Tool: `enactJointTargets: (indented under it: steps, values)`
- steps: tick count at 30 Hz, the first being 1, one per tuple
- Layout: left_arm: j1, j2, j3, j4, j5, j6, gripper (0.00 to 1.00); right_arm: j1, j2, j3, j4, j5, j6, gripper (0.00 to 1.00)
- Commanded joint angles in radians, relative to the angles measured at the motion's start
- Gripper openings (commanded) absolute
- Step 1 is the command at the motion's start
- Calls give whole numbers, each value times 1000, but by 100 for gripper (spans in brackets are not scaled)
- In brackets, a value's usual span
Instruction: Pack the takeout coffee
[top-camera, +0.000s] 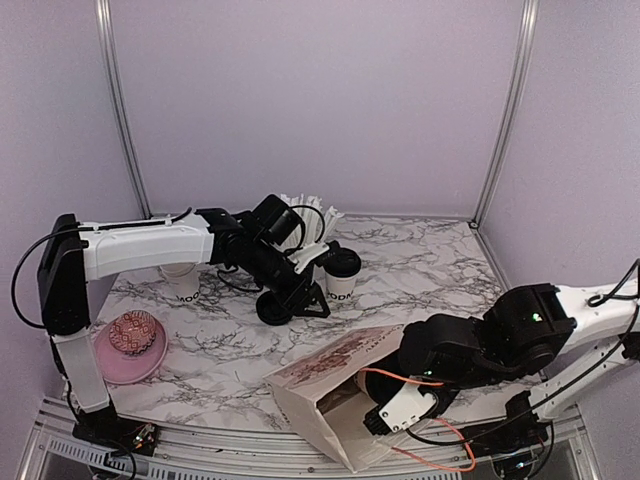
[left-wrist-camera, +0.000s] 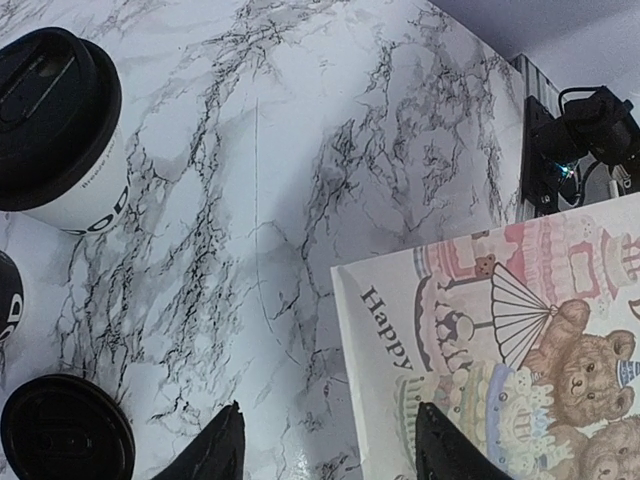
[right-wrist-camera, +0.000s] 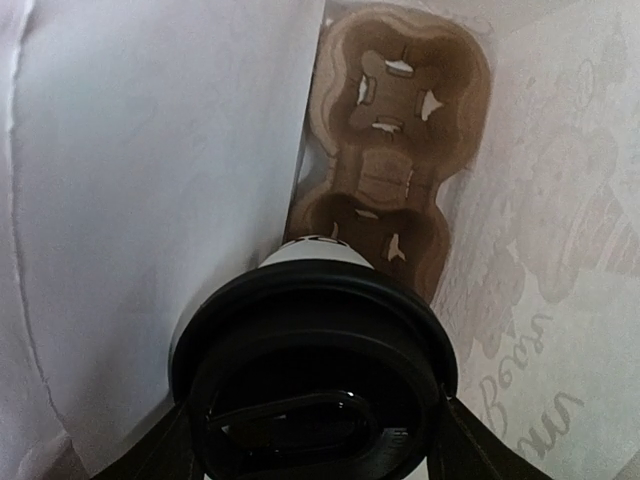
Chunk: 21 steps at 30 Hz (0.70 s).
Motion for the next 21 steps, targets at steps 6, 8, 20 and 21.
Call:
enactJointTargets:
  steps: [6,8,20,21]
  values:
    - [-15,82,7,25,70,-14,59,7,-24,1,108,141,-16,33]
    - [-15,96,9,26,79,-13,59,7,-23,-8,138,151,-19,33]
    - [-18,136,-9,24,122,-17,58,3,-40,-99,252,179,-54,35]
    - [-18,142,-9,25,124,-16,58,2,-43,-104,259,181,-51,35]
